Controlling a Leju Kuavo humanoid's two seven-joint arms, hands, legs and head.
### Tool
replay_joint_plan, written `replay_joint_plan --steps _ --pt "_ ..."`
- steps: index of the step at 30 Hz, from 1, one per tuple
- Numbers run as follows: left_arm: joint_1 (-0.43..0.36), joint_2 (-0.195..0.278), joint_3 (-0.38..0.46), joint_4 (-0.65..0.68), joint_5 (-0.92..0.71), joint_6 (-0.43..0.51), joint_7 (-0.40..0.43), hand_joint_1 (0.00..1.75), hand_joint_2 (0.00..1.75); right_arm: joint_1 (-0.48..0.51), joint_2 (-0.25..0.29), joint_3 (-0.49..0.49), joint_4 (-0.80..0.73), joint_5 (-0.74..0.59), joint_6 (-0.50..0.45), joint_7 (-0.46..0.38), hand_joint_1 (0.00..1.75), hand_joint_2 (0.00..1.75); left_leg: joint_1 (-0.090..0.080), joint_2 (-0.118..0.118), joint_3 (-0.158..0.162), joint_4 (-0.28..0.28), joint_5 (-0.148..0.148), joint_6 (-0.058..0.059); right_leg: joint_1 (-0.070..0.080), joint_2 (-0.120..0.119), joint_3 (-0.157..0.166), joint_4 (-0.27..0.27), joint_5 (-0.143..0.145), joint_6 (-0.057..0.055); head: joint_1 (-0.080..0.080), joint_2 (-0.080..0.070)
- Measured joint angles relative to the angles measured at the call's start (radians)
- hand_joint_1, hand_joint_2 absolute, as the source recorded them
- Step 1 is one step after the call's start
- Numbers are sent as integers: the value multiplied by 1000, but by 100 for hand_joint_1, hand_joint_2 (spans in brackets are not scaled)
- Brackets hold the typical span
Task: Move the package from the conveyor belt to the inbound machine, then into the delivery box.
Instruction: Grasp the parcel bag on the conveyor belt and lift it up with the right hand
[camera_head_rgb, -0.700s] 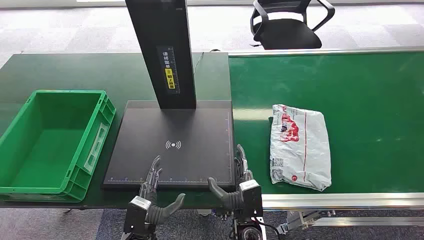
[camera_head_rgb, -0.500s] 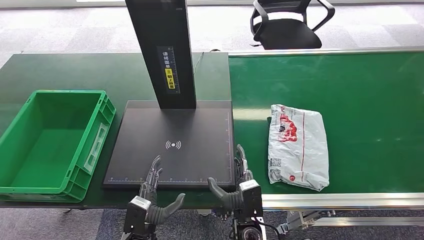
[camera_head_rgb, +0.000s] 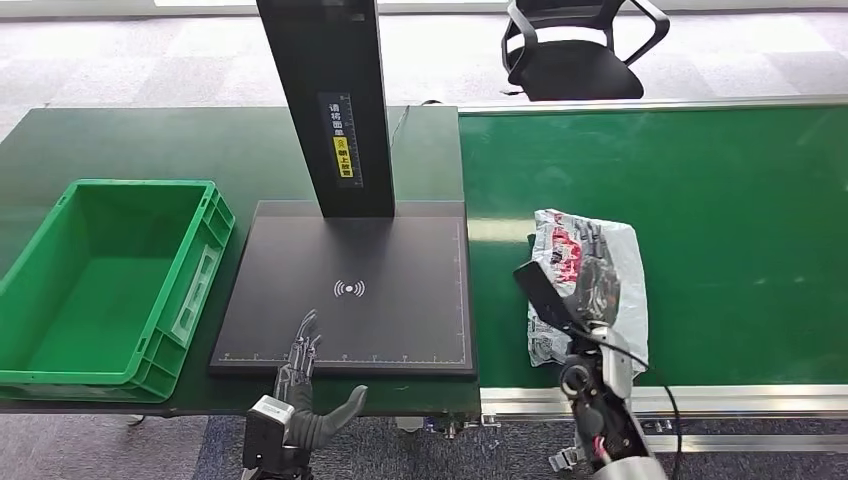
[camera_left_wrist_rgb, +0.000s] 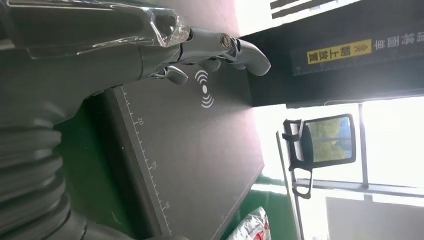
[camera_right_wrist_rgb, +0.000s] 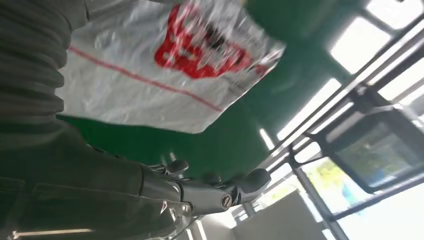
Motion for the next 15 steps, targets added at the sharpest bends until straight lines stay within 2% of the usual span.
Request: replay_joint_plan --steps 3,6,10,15 --pt "-1 0 0 5 6 3 -1 0 175 -129 -83 -65 175 48 53 71 0 175 0 -1 -1 0 1 1 0 0 0 0 1 0 0 0" --pt "-1 0 0 6 9 5 -1 0 175 -207 -129 -97 278 77 63 100 0 175 0 -1 -2 0 1 1 0 0 -2 1 1 0 -1 0" --pt "-1 1 0 6 9 6 -1 0 175 -280 -159 -121 355 98 61 119 0 175 0 -1 -4 -1 1 1 0 0 -4 1 1 0 -1 0" --pt "-1 1 0 6 9 7 -1 0 175 -316 -175 -131 404 105 62 122 0 175 0 -1 -5 -1 1 1 0 0 -5 1 1 0 0 0"
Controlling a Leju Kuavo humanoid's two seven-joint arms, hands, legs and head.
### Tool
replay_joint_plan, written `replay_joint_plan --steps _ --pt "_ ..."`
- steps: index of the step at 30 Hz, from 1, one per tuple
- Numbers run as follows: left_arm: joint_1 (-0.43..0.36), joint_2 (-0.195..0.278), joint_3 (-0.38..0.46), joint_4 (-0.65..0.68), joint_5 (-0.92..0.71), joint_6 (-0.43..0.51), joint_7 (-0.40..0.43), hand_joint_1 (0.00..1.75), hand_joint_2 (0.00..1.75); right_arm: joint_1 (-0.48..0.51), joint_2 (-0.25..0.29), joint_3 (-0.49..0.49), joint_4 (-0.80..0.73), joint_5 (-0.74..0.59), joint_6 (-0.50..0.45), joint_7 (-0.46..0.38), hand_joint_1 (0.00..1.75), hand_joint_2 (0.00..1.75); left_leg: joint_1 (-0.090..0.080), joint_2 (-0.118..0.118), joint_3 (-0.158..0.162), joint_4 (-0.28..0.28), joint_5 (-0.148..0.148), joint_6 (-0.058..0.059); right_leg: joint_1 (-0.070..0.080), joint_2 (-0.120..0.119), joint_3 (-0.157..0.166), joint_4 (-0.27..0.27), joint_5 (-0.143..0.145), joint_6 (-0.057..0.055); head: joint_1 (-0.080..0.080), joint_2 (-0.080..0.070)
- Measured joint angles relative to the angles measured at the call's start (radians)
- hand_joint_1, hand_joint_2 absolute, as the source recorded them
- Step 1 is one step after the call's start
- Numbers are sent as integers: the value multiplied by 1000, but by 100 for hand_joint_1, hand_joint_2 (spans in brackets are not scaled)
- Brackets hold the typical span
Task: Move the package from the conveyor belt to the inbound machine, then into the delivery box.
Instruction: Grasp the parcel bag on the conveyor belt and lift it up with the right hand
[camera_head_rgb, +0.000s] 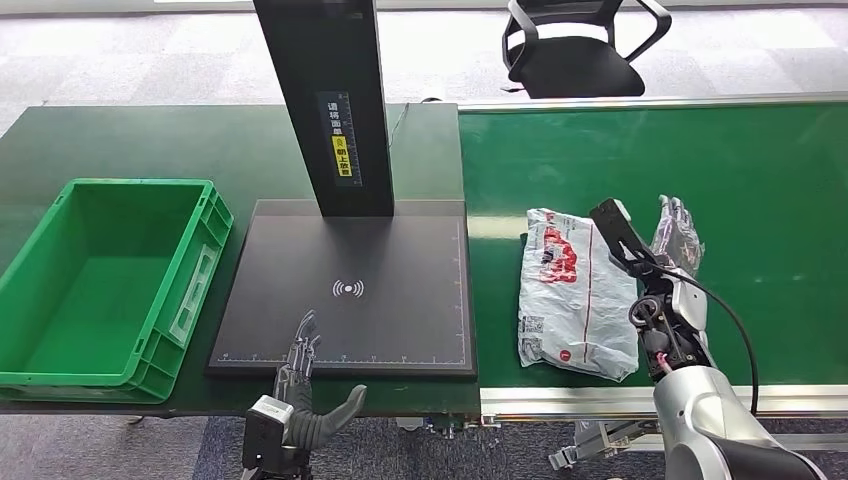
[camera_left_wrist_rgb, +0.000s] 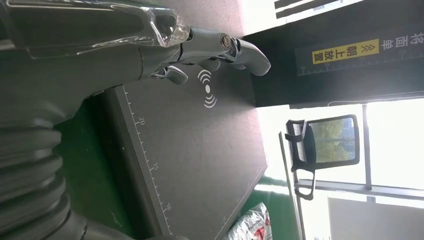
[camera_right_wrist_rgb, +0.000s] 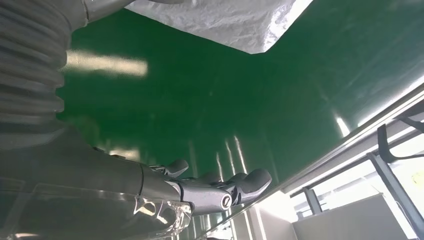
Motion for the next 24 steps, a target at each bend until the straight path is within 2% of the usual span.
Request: replay_joint_plan --steps 4,7,10,12,16,21,24 --pt "0 0 0 0 5 1 0 0 175 -14 -6 -4 23 14 45 26 0 175 0 0 0 0 0 0 0 0 0 0 0 0 0 0" --pt "-1 2 0 1 11 3 0 0 175 -26 -14 -7 43 34 171 70 0 175 0 0 0 0 0 0 0 0 0 0 0 0 0 0" --pt "-3 2 0 6 16 2 0 0 175 -25 -19 -11 58 43 289 72 0 175 0 0 0 0 0 0 0 0 -1 0 0 0 0 0" --pt "-7 2 0 13 20 0 -1 0 175 -18 -21 -16 68 40 378 30 0 175 0 0 0 0 0 0 0 0 -1 0 0 0 0 0" --pt "-25 4 0 46 29 -11 -13 0 175 20 -20 -25 84 25 558 -109 0 175 0 0 -1 0 0 0 0 0 -1 0 0 0 0 0" --pt "-48 6 0 93 39 -12 -32 0 175 49 -12 -30 94 9 693 -258 0 175 0 2 -1 0 0 0 0 0 -1 0 0 0 0 0" --pt "-59 7 0 118 46 -10 -38 0 175 45 -2 -26 96 20 748 -292 0 175 0 3 0 0 0 0 0 1 -1 0 0 0 0 0"
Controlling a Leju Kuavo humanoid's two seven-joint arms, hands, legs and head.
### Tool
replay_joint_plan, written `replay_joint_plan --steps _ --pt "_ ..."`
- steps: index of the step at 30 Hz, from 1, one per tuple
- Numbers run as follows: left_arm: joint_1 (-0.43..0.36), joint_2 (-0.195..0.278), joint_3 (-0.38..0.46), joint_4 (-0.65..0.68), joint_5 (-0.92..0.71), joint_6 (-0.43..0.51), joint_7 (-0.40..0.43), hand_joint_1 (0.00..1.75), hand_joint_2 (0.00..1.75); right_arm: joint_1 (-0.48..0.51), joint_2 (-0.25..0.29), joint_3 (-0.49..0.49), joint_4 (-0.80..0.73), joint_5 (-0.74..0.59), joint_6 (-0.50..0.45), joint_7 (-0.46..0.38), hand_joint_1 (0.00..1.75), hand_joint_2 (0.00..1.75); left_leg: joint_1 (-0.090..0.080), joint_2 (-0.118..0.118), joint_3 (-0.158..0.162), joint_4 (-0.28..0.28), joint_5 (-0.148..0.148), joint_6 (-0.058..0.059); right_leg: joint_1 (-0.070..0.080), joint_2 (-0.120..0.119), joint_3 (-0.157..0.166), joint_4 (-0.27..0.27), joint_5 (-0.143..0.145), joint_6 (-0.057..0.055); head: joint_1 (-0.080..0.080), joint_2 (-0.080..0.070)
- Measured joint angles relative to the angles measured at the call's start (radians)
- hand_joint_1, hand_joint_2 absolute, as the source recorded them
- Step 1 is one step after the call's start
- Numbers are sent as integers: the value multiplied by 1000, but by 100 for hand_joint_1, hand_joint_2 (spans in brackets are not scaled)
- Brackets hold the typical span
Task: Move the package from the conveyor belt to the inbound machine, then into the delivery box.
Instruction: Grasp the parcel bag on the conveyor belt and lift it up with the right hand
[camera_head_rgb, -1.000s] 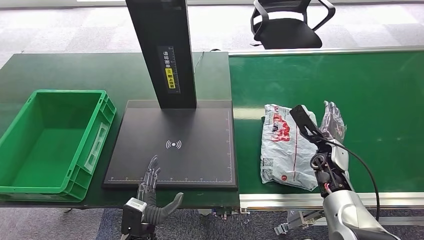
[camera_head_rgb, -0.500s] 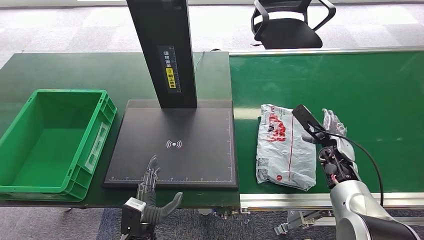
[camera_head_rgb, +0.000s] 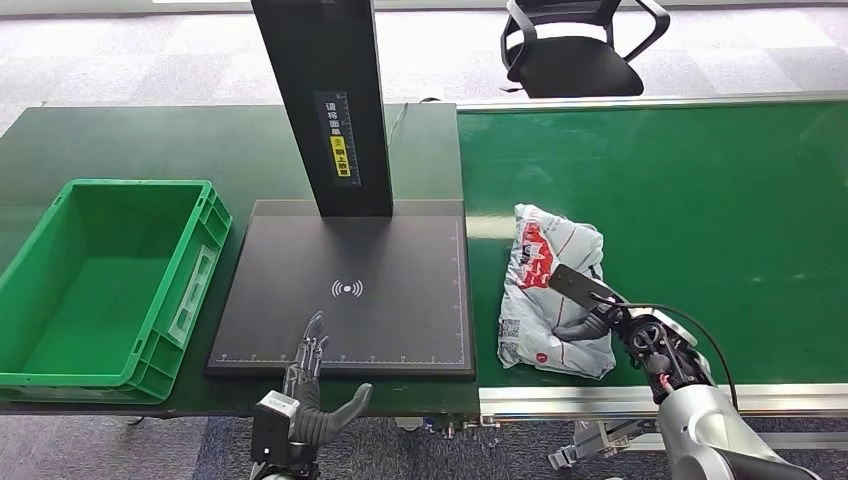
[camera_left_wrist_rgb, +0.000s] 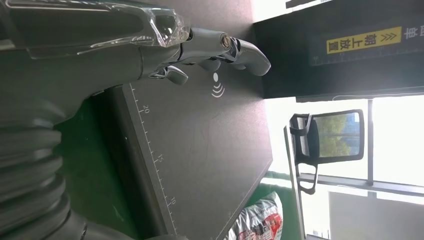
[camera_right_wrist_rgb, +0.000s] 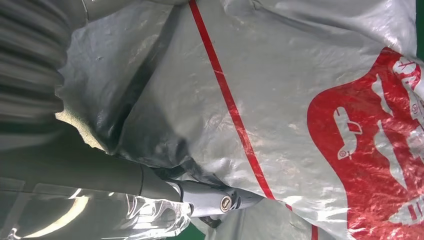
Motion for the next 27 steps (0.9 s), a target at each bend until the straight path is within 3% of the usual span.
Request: replay_joint_plan --steps 14,15,18,19,27 --pt "-11 0 0 31 10 5 3 0 175 -10 40 92 0 55 -9 51 3 175 1 2 4 0 0 0 1 2 2 0 0 0 0 0" --pt "-11 0 1 32 10 5 3 0 175 -10 41 94 0 55 -9 51 26 175 1 2 4 0 0 0 1 2 3 0 0 0 0 0" --pt "-12 0 1 33 11 5 3 0 175 -10 43 102 0 55 -9 52 148 175 1 2 4 0 0 0 1 2 3 0 0 0 0 0" --pt "-12 0 1 33 12 5 3 0 175 -9 43 105 0 55 -9 52 169 175 1 2 5 0 0 0 1 2 3 0 0 0 0 0" --pt "-16 0 1 41 15 7 6 0 175 -14 43 154 0 80 -47 87 175 175 1 2 10 0 -1 -1 1 2 9 0 -1 -1 0 0"
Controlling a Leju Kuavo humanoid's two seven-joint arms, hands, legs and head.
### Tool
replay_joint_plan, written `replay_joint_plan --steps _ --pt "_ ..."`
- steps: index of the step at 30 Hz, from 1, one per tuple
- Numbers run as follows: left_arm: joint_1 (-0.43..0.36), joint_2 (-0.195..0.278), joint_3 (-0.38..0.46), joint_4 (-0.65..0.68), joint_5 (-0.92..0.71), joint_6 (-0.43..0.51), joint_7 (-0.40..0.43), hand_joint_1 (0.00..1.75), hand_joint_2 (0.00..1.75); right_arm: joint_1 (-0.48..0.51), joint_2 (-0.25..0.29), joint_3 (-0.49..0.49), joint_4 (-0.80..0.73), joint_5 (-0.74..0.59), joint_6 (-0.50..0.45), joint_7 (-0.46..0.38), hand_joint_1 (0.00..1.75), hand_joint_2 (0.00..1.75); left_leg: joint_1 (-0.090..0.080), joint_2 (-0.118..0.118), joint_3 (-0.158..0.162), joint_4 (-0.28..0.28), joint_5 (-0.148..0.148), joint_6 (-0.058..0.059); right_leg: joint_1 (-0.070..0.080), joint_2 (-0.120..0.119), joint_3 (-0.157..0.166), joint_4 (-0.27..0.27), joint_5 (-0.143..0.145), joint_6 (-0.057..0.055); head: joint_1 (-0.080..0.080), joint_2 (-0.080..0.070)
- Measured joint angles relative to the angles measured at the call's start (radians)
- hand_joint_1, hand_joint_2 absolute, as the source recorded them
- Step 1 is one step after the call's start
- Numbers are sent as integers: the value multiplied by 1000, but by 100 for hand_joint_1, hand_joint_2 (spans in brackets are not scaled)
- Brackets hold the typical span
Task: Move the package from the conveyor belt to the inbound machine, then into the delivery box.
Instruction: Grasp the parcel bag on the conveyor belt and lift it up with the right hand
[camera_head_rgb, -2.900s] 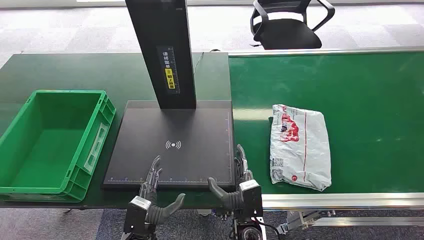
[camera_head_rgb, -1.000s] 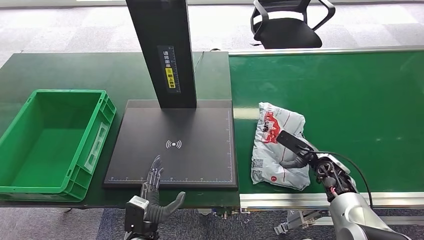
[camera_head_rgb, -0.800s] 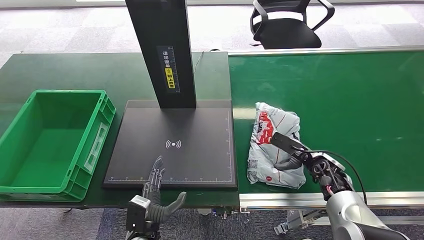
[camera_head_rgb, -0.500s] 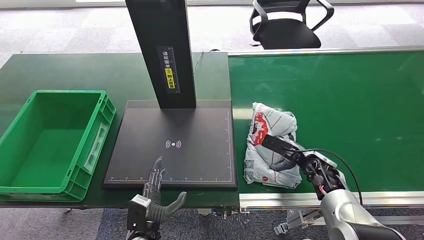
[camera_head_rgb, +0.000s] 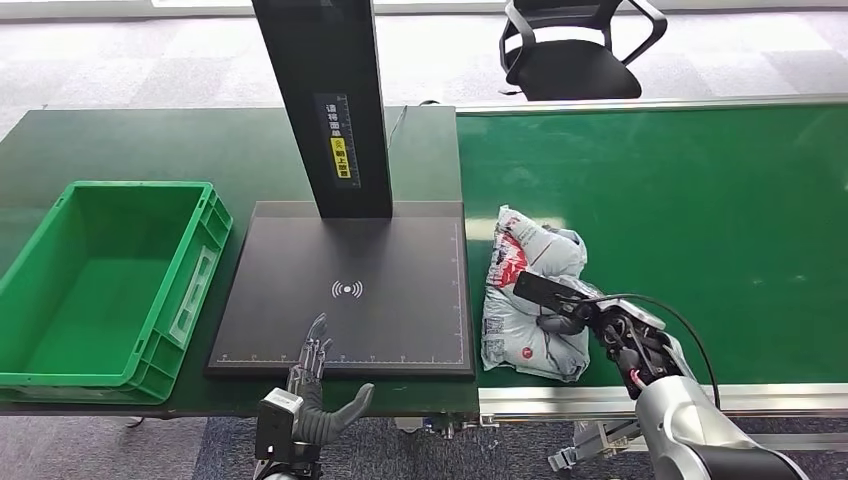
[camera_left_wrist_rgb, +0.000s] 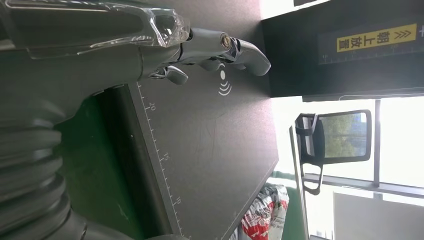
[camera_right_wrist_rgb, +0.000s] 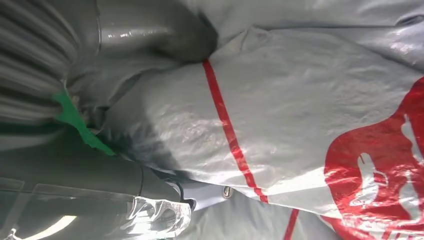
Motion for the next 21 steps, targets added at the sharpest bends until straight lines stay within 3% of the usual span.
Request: replay_joint_plan --steps 6,21 --pt "2 0 0 -3 3 8 8 0 175 1 19 64 0 55 -108 88 175 175 0 -1 3 0 0 0 0 -1 4 0 -1 0 0 0" --pt "2 0 0 -4 3 11 14 0 175 -2 33 106 -1 65 -120 87 175 175 0 -4 4 0 0 0 0 -1 5 0 -1 0 0 0"
